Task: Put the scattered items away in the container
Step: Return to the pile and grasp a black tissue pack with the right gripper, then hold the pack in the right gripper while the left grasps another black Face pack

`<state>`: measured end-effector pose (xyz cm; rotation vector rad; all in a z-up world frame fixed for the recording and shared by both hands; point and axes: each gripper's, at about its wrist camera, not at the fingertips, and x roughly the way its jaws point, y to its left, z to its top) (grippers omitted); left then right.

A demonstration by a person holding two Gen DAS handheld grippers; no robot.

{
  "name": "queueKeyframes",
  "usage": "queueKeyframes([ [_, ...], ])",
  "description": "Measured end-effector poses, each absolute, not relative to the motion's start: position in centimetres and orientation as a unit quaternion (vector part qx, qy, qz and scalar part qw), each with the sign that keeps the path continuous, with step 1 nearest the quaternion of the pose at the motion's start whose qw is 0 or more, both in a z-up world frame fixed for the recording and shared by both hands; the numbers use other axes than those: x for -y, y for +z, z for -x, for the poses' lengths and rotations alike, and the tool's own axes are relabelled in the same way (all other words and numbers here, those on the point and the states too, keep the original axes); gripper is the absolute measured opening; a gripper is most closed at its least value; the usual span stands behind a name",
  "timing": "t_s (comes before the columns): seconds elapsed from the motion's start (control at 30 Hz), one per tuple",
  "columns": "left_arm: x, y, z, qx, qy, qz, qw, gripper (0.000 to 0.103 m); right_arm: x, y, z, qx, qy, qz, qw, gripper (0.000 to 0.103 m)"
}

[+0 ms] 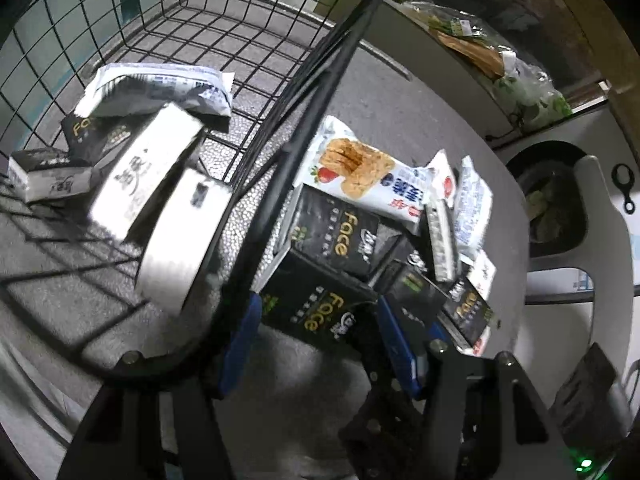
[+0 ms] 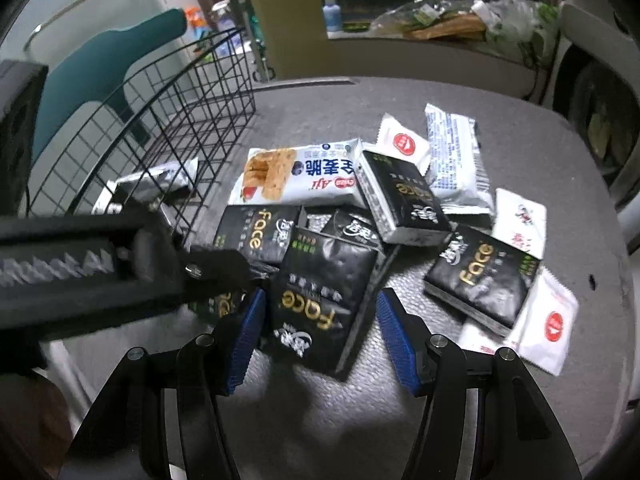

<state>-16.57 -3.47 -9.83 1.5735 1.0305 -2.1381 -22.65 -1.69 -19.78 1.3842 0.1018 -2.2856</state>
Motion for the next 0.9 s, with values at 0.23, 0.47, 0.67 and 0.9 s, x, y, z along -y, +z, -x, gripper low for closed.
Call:
queueKeyframes([
  [0.23,2.1,-10.9,16.7,-0.287,-0.754,-0.579,0.122,0.066,0.9,-21.0,21.8,-0.053,-0.816,-0.524,0.238,0.056],
  [0.47,-0.4,-11.7,15.6,-0.225,-0.761,-0.606,0.06,0.061,-2.1,-21.1,19.6,-0.067,-0.811,-0.536,0.224,0.048],
  [0.67,-2.4,-11.5,14.5,-0.219,-0.757,-0.616,0.018,0.061,-5.3,-21.2,18.1,-0.049,-0.804,-0.553,0.212,0.048],
  [0.9,-4.1,-10.3,14.1,-0.162,-0.769,-0.618,0.002,0.061,-7.7,-20.9,18.2,-0.048,-0.815,-0.55,0.176,0.049],
])
